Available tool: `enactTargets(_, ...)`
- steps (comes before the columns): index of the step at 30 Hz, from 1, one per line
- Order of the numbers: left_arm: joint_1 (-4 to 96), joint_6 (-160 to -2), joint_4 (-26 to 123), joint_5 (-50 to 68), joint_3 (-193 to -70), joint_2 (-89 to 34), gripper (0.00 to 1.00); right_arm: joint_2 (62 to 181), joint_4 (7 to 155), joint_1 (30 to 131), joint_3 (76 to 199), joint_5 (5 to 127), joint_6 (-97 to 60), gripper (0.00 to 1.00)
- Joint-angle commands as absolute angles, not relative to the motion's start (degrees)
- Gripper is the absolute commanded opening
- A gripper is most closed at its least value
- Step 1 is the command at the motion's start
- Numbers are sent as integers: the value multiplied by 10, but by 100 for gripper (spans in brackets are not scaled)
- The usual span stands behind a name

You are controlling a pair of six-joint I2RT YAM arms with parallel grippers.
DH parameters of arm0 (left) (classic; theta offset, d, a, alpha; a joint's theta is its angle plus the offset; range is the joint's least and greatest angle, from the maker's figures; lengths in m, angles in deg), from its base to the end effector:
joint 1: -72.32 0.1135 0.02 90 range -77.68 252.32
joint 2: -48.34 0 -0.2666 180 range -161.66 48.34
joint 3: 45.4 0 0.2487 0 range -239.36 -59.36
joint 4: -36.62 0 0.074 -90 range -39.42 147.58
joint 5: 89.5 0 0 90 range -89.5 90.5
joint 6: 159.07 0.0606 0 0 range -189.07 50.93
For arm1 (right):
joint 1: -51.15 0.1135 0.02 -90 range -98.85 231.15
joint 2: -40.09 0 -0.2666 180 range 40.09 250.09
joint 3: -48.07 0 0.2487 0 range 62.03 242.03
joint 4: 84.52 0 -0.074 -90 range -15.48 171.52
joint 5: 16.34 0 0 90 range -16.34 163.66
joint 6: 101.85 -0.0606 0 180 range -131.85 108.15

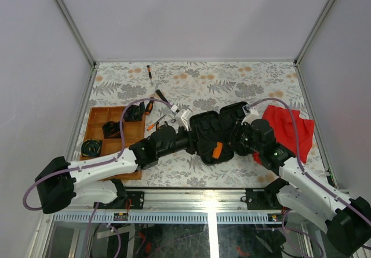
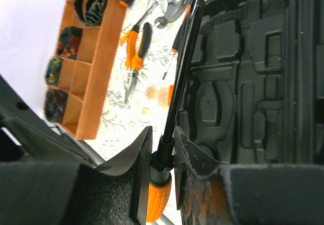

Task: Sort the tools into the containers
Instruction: Place the screwdriver in the storage box.

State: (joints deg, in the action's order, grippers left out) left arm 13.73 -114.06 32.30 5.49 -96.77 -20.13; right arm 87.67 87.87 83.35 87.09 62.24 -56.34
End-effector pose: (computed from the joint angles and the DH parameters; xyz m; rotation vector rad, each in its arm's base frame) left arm 0.1471 -0.2510 0.2586 0.3080 1.9911 -1.3177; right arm 0.1749 0.1243 0.2361 0.0645 1.9992 1.0860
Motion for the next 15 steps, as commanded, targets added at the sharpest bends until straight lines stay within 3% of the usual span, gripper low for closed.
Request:
enactTargets(1,133,-1144,356,22,-952,-162,64,887,786,836,943,640,-437,0)
enactTargets(7,133,-1168,398,-17,-940,-119,65,920,711,864,1002,674,-354,0)
enactTargets(15,136,-1202,480,-83,-915,-36,65,966,722,1045,1054,859,-319,0)
